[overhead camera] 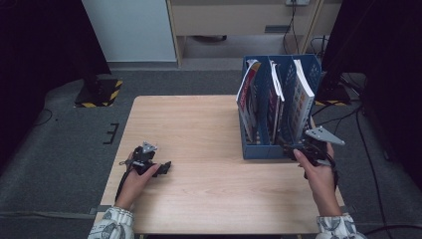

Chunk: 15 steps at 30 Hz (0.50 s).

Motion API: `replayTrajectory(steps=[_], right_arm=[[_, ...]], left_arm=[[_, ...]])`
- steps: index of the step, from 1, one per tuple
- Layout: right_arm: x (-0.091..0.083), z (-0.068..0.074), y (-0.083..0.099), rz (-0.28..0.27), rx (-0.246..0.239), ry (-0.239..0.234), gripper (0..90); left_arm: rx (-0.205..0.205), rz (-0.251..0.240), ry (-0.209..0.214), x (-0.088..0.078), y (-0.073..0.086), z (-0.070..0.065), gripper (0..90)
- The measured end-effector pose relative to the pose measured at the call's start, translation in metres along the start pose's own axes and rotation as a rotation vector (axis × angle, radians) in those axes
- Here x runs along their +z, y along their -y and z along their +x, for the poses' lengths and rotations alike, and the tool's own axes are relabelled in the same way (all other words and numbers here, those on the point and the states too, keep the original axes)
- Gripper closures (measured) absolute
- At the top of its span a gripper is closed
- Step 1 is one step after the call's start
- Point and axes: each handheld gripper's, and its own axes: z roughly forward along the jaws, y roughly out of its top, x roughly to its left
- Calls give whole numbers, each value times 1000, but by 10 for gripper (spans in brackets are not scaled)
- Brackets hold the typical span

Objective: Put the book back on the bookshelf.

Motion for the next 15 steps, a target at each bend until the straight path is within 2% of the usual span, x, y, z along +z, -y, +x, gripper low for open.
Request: replayTrajectory(steps=[8, 11, 15], right_arm=[[2, 9, 2, 7, -15, -21, 56], [2, 14, 1, 5, 3, -48, 65], [4, 25, 1, 17, -10, -66, 63]], left_arm=[[0, 0, 0, 0, 0, 0, 0], [0, 0, 0, 0, 0, 0, 0], [0, 0, 0, 0, 0, 0, 0]])
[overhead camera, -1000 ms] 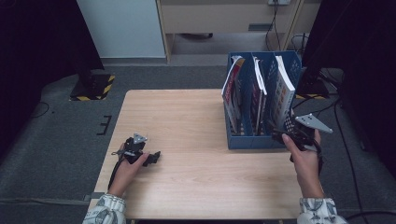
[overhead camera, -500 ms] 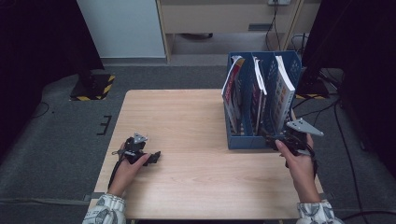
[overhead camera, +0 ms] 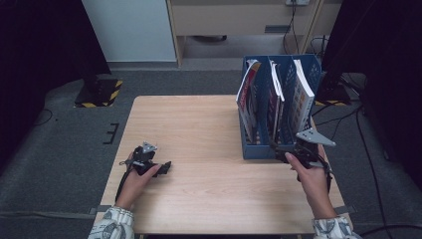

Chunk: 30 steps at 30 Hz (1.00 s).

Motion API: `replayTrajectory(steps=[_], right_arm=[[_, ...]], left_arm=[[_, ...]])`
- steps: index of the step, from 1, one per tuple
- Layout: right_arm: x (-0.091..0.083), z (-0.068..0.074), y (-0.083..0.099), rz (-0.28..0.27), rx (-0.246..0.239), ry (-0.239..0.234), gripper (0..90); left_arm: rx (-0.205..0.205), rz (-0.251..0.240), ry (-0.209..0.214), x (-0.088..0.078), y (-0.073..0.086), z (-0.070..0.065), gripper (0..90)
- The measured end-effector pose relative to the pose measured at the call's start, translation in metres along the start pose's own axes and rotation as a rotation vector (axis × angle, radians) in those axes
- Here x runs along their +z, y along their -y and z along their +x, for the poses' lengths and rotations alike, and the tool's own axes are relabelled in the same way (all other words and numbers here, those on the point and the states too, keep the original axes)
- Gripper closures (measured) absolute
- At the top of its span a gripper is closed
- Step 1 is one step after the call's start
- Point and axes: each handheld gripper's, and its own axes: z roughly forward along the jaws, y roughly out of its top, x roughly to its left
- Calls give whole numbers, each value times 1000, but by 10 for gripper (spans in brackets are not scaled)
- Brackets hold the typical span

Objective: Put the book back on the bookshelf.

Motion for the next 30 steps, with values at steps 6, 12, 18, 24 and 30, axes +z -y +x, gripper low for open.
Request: replayTrajectory(steps=[6, 12, 18, 24, 30], right_arm=[[7, 13, 2, 19, 0, -45, 66], [7, 26, -1, -5, -29, -51, 64], [9, 35, -1, 9, -40, -85, 56], [13, 41, 2, 28, -49, -120, 50], [17, 49, 5, 54, -72, -138, 50]], left_arm=[[3, -1, 2, 0, 0, 0, 0], [8, 0, 7, 1, -1, 1, 0], [10, 1, 10, 1, -1, 1, 0], [12, 1, 11, 1, -1, 1, 0], [12, 1, 11, 1, -1, 1, 0]])
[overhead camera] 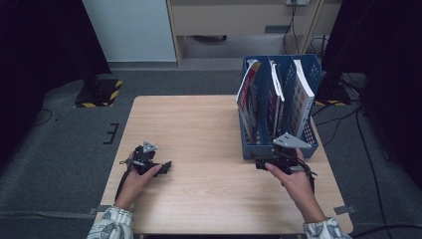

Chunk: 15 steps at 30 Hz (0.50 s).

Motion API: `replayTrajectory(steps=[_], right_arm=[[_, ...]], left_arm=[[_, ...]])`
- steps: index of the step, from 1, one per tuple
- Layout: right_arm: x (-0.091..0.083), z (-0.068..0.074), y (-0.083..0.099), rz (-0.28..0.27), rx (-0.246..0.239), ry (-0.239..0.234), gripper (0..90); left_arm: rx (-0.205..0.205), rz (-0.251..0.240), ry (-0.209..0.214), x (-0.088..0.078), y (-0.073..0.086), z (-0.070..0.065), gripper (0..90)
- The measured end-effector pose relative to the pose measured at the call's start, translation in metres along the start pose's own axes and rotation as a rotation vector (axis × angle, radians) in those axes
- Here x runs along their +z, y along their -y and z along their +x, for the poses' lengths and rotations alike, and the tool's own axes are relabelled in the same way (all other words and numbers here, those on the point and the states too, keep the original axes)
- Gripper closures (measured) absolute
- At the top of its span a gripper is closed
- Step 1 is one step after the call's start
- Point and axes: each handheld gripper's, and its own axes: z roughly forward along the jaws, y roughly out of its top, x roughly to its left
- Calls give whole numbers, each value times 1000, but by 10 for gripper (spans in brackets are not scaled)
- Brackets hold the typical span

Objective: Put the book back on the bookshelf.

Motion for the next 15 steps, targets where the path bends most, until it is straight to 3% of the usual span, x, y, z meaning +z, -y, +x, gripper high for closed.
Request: replayTrajectory(steps=[15], right_arm=[[21, 23, 14, 85, -49, -72, 49]], left_arm=[[0, 0, 0, 0, 0, 0, 0]])
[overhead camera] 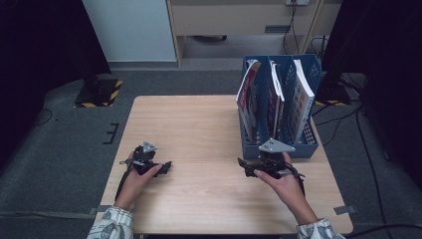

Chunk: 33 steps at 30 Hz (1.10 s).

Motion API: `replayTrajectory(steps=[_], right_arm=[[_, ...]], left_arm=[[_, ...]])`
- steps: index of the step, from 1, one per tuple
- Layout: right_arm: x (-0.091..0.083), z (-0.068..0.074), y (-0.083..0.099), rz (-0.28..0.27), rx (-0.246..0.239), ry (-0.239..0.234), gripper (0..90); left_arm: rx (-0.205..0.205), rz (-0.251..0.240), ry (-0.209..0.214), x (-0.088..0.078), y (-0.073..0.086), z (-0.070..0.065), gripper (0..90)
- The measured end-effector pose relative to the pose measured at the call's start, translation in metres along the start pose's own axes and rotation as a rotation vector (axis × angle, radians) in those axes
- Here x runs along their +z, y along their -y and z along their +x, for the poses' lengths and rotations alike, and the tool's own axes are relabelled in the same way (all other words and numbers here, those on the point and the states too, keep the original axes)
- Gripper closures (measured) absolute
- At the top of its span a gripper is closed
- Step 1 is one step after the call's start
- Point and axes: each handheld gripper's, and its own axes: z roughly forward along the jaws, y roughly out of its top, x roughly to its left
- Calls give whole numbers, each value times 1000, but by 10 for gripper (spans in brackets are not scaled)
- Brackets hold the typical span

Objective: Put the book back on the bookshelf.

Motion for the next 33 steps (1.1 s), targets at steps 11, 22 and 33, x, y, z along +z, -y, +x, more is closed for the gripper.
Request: replayTrajectory(steps=[11, 22, 33], right_arm=[[22, 18, 12, 100, -58, -48, 52], [50, 33, 24, 185, -99, -96, 58], [76, 39, 38, 280, -117, -114, 63]], left_arm=[[0, 0, 0, 0, 0, 0, 0], [0, 0, -1, 0, 0, 0, 0], [1, 0, -2, 0, 0, 0, 0]])
